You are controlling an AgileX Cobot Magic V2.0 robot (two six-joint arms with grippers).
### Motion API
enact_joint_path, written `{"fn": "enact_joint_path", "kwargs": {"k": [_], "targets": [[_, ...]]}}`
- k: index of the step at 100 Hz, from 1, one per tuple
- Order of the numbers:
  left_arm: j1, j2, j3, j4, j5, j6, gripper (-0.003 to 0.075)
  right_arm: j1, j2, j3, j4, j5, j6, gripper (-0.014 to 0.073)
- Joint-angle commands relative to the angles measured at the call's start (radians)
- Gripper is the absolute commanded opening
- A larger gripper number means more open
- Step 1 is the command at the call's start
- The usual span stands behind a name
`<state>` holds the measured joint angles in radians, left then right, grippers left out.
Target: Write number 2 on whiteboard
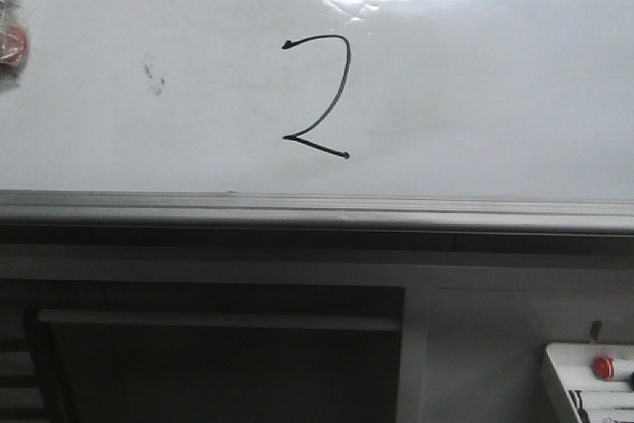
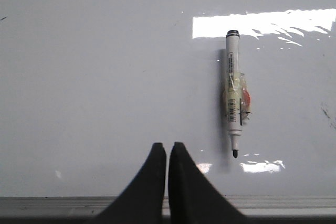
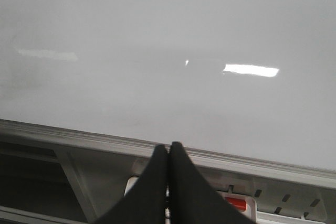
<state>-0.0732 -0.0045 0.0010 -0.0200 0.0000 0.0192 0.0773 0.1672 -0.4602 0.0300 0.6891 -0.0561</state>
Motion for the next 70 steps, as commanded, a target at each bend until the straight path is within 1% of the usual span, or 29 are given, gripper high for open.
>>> {"fn": "enact_joint_path", "kwargs": {"k": [1, 64, 70], "targets": [[0.004, -0.028, 0.032, 0.000, -0.072, -0.008, -0.0018, -0.006, 0.012, -0.024, -0.007, -0.075, -0.003, -0.0072], [0.004, -0.028, 0.032, 0.000, -0.072, -0.008, -0.0018, -0.006, 0.012, -0.022, -0.007, -0.079, -0.003, -0.0072], [0.004, -0.028, 0.032, 0.000, -0.072, -0.008, -0.0018, -0.011, -0.014, -0.012, -0.007, -0.084, -0.003, -0.0072]]}}
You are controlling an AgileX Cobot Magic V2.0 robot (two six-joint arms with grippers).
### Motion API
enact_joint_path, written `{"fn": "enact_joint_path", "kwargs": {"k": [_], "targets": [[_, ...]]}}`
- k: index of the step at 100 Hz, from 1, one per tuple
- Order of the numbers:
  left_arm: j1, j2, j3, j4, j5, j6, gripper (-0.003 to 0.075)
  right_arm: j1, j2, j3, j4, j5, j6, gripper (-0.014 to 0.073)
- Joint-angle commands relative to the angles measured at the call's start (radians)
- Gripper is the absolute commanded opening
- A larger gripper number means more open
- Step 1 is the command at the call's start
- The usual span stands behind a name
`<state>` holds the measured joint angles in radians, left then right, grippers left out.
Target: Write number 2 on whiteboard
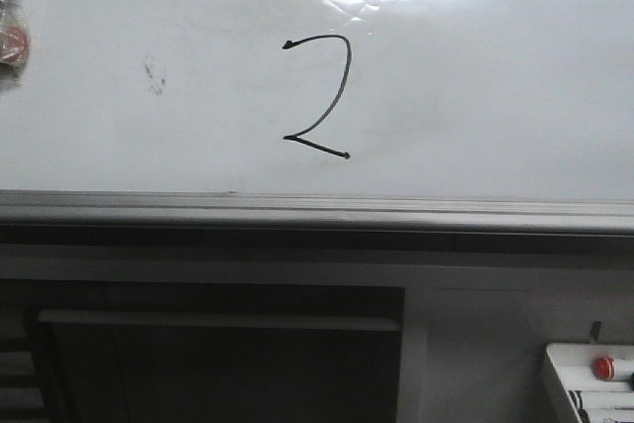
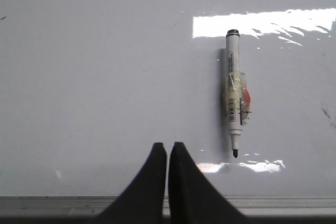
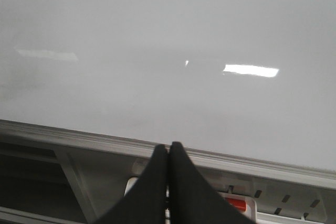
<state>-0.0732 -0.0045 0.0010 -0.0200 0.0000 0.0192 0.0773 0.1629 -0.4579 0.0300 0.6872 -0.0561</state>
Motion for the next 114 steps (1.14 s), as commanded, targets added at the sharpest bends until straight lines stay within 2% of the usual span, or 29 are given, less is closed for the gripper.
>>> {"fn": "enact_joint_path", "kwargs": {"k": [1, 13, 23, 51, 56, 114], "targets": [[0.004, -0.028, 0.032, 0.000, -0.072, -0.008, -0.0018, -0.014, -0.018, -0.010, -0.007, -0.083, -0.003, -0.0072], [0.004, -0.028, 0.032, 0.000, -0.072, -0.008, -0.0018, -0.075, -0.081, 0.077, 0.006, -0.206, -0.003, -0.0072], [0.004, -0.028, 0.032, 0.000, -0.072, -0.008, -0.0018, -0.116, -0.137, 0.194, 0.031, -0.382, -0.003, -0.0072], [0.004, -0.028, 0.032, 0.000, -0.072, -0.008, -0.0018, -0.148, -0.189, 0.501, 0.065, -0.824, -0.003, -0.0072], [0.004, -0.028, 0.032, 0.000, -0.072, -0.008, -0.0018, -0.148, -0.189, 0.493, 0.065, -0.773, -0.003, -0.0072], [0.004, -0.028, 0.032, 0.000, -0.072, -0.008, -0.0018, -0.148, -0.189, 0.498, 0.065, -0.788, -0.003, -0.0072]]}}
